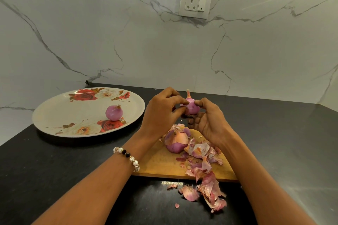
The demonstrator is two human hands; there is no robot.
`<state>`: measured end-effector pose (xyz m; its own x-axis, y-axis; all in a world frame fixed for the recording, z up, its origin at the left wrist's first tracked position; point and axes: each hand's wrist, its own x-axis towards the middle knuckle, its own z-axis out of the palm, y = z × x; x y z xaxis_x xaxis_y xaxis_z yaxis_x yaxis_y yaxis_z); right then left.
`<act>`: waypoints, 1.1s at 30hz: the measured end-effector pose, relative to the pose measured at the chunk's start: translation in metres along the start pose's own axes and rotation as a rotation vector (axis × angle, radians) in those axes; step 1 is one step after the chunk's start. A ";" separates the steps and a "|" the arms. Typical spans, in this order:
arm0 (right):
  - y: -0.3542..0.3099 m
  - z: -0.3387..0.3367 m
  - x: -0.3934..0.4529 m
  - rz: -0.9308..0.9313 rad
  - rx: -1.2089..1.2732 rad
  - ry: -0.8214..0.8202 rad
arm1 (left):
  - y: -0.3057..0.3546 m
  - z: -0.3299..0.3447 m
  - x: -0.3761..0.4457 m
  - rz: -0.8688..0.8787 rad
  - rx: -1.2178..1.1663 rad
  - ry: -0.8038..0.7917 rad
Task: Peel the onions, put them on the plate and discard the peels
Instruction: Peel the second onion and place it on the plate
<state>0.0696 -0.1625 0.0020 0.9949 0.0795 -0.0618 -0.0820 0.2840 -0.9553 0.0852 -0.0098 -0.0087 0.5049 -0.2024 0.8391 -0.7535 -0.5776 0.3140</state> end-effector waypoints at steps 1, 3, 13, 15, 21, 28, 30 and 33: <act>0.000 0.000 0.000 0.001 0.003 0.004 | 0.000 0.000 0.000 0.006 0.005 0.000; 0.000 -0.001 0.000 -0.006 0.023 0.016 | 0.001 0.001 -0.001 0.018 0.007 -0.011; -0.005 -0.004 -0.002 -0.014 0.101 0.075 | 0.002 0.007 0.000 0.042 -0.081 -0.120; -0.005 -0.004 -0.002 -0.008 0.109 0.090 | 0.003 0.007 0.000 0.032 -0.103 -0.140; -0.005 -0.006 -0.002 0.000 0.122 0.120 | 0.009 0.003 0.000 -0.126 -0.254 -0.164; -0.011 -0.014 0.000 -0.031 0.118 0.190 | 0.009 -0.006 0.004 -0.360 -0.330 -0.056; -0.012 -0.016 0.000 -0.035 0.111 0.193 | 0.008 -0.006 0.004 -0.362 -0.307 -0.057; -0.010 -0.014 -0.001 -0.029 0.101 0.161 | 0.007 -0.003 0.001 -0.315 -0.228 -0.100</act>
<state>0.0707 -0.1790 0.0076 0.9928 -0.0815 -0.0874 -0.0503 0.3787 -0.9242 0.0788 -0.0113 -0.0044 0.7560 -0.1262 0.6422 -0.6238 -0.4358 0.6488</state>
